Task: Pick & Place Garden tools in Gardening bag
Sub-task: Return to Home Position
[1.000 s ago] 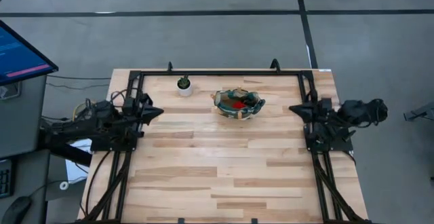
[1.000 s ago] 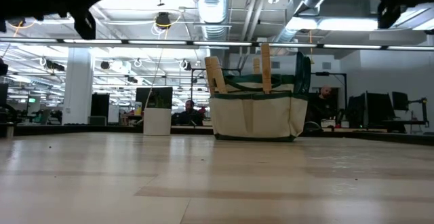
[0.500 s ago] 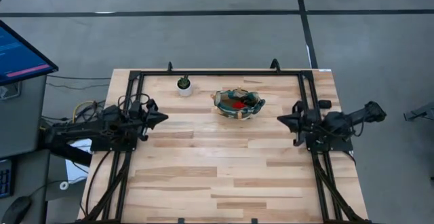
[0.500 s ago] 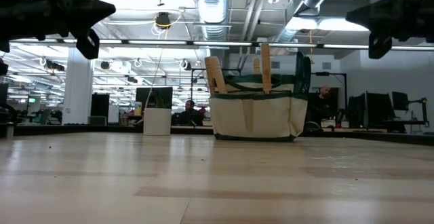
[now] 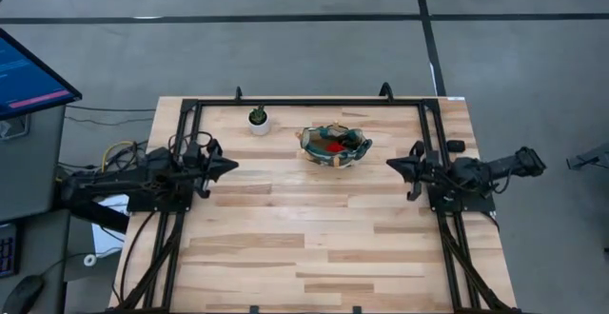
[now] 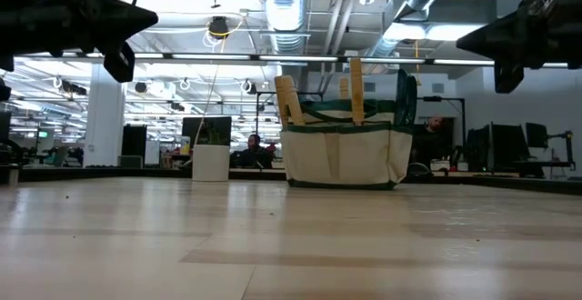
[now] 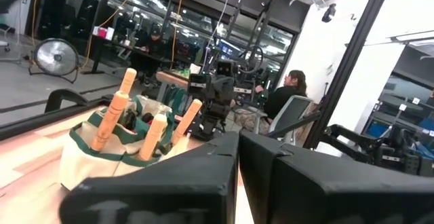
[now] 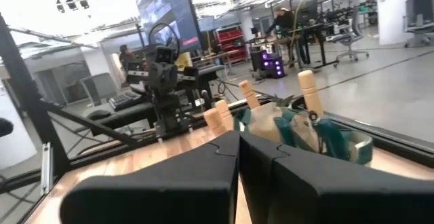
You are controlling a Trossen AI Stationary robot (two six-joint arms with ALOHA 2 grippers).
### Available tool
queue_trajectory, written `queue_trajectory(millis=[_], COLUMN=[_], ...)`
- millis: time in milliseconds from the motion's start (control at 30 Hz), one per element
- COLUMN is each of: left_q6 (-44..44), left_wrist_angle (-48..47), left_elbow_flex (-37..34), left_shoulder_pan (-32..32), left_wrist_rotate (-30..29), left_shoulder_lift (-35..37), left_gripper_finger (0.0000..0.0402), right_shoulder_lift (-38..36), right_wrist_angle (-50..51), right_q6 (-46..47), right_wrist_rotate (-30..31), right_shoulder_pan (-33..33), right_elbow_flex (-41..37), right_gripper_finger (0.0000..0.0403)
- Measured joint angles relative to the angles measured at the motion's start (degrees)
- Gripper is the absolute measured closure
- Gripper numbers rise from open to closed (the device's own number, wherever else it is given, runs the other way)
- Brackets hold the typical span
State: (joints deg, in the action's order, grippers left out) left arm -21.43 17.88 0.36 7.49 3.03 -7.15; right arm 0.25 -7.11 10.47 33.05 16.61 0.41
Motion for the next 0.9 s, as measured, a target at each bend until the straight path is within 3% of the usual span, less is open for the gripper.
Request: queue_trajectory(millis=[900], left_q6=[0.0], left_wrist_angle=[0.2], left_elbow_flex=[0.0], left_shoulder_pan=[0.0], left_wrist_rotate=[0.0], left_shoulder_lift=[-1.2], left_gripper_finger=[0.0400], right_shoulder_lift=[0.1], right_wrist_angle=[0.0], right_q6=[1.6], right_wrist_rotate=[0.0], right_shoulder_pan=[-2.5], right_elbow_flex=[-0.1], right_gripper_finger=[0.0403])
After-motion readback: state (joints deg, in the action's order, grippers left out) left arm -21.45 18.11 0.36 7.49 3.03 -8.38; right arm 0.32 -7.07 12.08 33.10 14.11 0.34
